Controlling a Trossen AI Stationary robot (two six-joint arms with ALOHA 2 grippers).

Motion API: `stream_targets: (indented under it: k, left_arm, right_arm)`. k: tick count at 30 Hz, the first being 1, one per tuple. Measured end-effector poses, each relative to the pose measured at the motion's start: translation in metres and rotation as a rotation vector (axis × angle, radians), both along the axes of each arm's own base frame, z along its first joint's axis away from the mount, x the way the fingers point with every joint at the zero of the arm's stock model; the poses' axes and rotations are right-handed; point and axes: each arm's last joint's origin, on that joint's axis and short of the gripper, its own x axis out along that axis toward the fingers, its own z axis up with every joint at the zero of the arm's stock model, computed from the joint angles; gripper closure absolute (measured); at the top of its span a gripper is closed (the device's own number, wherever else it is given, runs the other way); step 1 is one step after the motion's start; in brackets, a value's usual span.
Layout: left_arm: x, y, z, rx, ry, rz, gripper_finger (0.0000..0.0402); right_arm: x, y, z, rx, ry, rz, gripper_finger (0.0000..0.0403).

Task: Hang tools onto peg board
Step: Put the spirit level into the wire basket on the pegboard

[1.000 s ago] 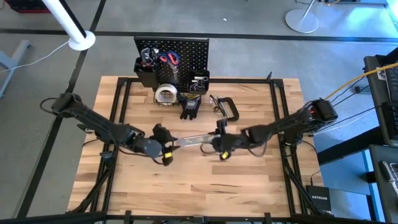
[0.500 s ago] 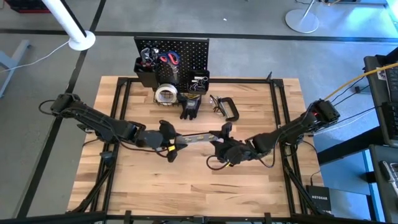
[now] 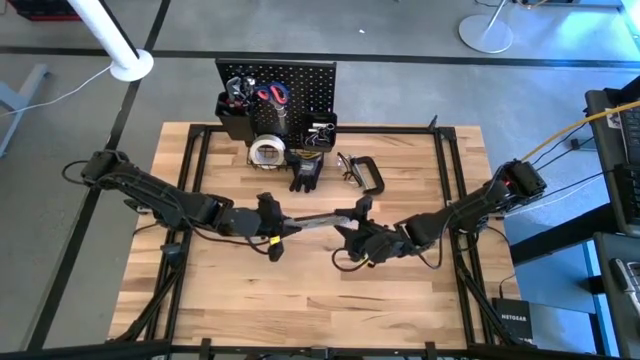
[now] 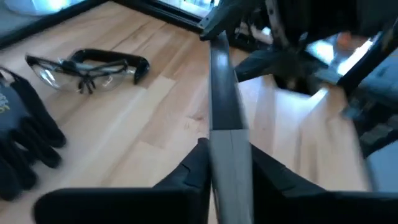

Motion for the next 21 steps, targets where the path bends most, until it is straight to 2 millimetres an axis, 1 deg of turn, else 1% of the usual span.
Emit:
stream_targets:
  k: [1,4,6,8,11,15,17,21]
  left_arm:
    - [0.000,0.000,-0.001,0.026,0.011,-0.007,0.0360]
    - [-0.001,0.000,-0.002,0.077,0.026,-0.020,0.0360]
    - [-0.004,-0.001,0.002,0.102,0.015,-0.034,0.0360]
    - [-0.008,-0.005,0.008,0.146,-0.007,-0.044,0.0360]
    - [-0.018,-0.014,0.016,0.255,-0.026,-0.076,0.0360]
    - [-0.029,-0.028,0.024,0.382,-0.047,-0.150,0.0360]
    - [-0.030,-0.033,0.024,0.421,-0.051,-0.182,0.0360]
    - [-0.029,-0.036,0.030,0.435,-0.104,-0.178,0.0360]
  right_arm:
    - [0.001,0.001,0.001,0.020,-0.008,0.014,0.0160]
    - [-0.001,0.004,0.004,0.047,-0.022,0.006,0.0101]
    - [-0.005,0.007,0.011,0.077,-0.040,0.007,0.0076]
    - [-0.012,0.010,0.026,0.124,-0.081,0.010,0.0063]
    - [-0.029,0.008,0.044,0.221,-0.120,0.026,0.0063]
    - [-0.052,0.000,0.068,0.415,-0.168,0.090,0.0084]
    - [-0.061,-0.003,0.072,0.487,-0.207,0.136,0.0096]
    - [-0.067,-0.005,0.062,0.541,-0.285,0.201,0.0117]
